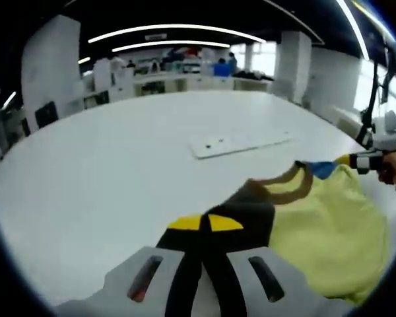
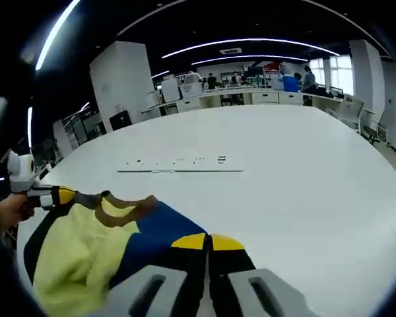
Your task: Fold the garment on the visible template until the final outline fits inside the template.
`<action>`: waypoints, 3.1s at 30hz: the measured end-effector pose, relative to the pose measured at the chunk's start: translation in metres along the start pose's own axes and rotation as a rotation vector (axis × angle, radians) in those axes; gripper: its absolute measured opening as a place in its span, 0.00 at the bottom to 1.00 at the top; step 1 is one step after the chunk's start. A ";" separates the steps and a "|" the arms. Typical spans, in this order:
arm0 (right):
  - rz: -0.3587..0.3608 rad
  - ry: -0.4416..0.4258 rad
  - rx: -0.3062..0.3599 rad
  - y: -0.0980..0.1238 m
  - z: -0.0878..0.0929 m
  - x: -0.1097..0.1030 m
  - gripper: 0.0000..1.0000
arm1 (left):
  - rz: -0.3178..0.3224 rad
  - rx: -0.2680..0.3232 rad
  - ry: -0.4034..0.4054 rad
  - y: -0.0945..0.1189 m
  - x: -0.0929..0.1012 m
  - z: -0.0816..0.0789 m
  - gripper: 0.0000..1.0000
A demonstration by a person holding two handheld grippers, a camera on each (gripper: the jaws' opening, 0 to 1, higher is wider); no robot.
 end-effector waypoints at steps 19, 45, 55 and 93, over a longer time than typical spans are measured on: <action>-0.106 0.090 0.059 0.024 -0.028 -0.028 0.49 | -0.004 0.082 0.016 0.033 -0.001 -0.029 0.36; -0.147 0.139 -0.017 0.104 0.010 -0.071 0.61 | 0.115 0.149 0.037 0.124 0.047 -0.011 0.62; -0.107 -0.006 -0.066 0.118 0.039 -0.080 0.53 | 0.129 0.108 0.050 0.135 0.056 0.022 0.50; -0.057 0.066 -0.021 0.115 0.067 -0.099 0.00 | 0.061 -0.023 0.034 0.150 0.060 0.080 0.00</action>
Point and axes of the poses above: the point that each gripper's makers call its tool centre point, and the gripper's own axes: y roughly backward along the fingers, x roughly to its right, z roughly out of its underside, the point moved 1 cm from there along y, roughly backward along the fingers, and after that the axes turned 10 degrees about x, right-handed, at the moved point
